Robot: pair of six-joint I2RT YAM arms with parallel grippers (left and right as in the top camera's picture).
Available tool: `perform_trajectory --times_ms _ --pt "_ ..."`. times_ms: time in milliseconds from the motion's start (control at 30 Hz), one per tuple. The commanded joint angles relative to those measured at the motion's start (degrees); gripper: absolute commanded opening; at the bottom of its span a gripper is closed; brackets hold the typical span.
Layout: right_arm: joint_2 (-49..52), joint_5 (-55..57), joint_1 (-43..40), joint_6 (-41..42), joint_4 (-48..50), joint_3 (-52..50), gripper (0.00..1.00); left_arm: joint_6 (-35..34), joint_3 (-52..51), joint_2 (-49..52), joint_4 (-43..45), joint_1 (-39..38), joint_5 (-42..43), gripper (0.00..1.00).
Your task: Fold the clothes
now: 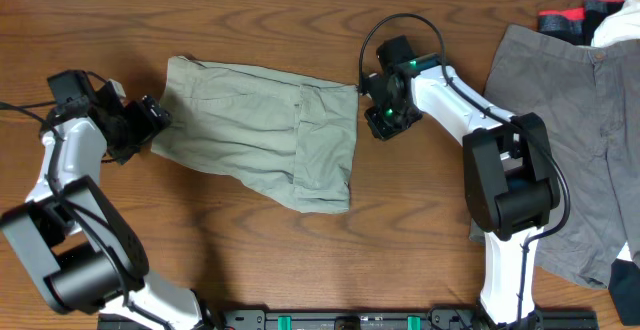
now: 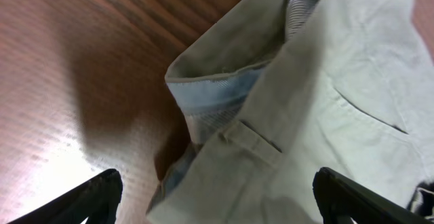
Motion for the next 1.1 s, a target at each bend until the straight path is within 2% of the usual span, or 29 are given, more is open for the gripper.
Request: perform_trajectory --times_ms 0,233,467,600,733,833,1067 --pt "2.14 -1.53 -0.37 -0.44 1.05 -1.49 0.16 1.33 0.13 4.96 0.9 0.09 0.83 0.91" --pt "2.14 -1.88 -0.24 -0.44 0.59 -1.49 0.15 1.42 0.15 10.29 7.08 0.17 6.34 0.9" --pt "2.14 -1.9 0.22 -0.42 1.03 -1.49 0.15 3.21 0.15 12.41 8.13 -0.31 13.6 0.64" --pt "2.14 -1.9 0.33 -0.37 1.14 -1.49 0.14 3.39 0.15 12.46 7.78 -1.77 14.4 0.5" --pt "2.14 -1.88 0.39 -0.39 0.7 -1.49 0.14 4.9 0.15 12.46 7.78 -3.17 16.98 0.23" --pt "2.14 -1.88 0.59 -0.42 0.35 -1.49 0.13 4.9 0.2 12.13 6.93 -2.97 16.92 0.08" --pt "2.12 -1.88 0.57 -0.42 -0.09 -1.49 0.13 6.38 0.31 3.13 0.17 -2.01 14.38 0.06"
